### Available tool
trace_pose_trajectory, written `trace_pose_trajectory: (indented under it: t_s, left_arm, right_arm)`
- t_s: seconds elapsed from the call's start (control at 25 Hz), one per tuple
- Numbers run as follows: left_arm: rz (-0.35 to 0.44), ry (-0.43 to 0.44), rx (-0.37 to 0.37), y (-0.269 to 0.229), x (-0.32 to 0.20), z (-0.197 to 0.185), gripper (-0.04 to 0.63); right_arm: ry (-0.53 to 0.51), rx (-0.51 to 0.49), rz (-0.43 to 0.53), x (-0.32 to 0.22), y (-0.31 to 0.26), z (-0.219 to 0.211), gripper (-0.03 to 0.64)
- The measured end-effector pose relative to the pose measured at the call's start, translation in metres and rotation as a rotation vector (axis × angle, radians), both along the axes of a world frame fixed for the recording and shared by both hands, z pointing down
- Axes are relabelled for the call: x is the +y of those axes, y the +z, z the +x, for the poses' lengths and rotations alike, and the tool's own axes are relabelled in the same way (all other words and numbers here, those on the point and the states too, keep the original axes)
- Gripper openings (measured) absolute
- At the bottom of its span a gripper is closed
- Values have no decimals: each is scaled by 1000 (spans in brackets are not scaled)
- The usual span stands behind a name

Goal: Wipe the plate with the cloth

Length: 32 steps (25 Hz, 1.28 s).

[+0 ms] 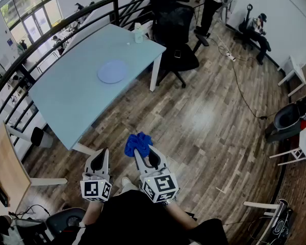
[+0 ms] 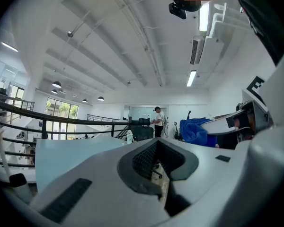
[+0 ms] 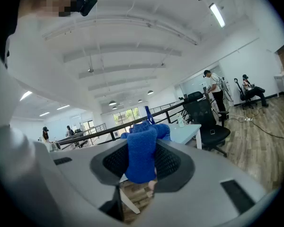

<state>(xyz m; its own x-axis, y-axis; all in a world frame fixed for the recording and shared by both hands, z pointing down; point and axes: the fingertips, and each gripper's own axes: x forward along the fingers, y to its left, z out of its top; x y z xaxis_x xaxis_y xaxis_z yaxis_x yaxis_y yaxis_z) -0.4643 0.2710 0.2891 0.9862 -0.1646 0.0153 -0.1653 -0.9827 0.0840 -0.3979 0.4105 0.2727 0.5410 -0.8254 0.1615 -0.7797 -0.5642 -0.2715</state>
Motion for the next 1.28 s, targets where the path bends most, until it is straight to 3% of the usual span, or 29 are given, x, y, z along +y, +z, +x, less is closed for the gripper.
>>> trace_pose_trajectory:
  t_s: [0.76,1.28]
  left_arm:
    - [1,55,35,-9,-22,-27,0]
    - [0,78,58,-4,-47,-37,0]
  right_arm:
    - [43,30,-1,-26,-8,-34,119]
    - [130,43,22,-35,-7,-44,120]
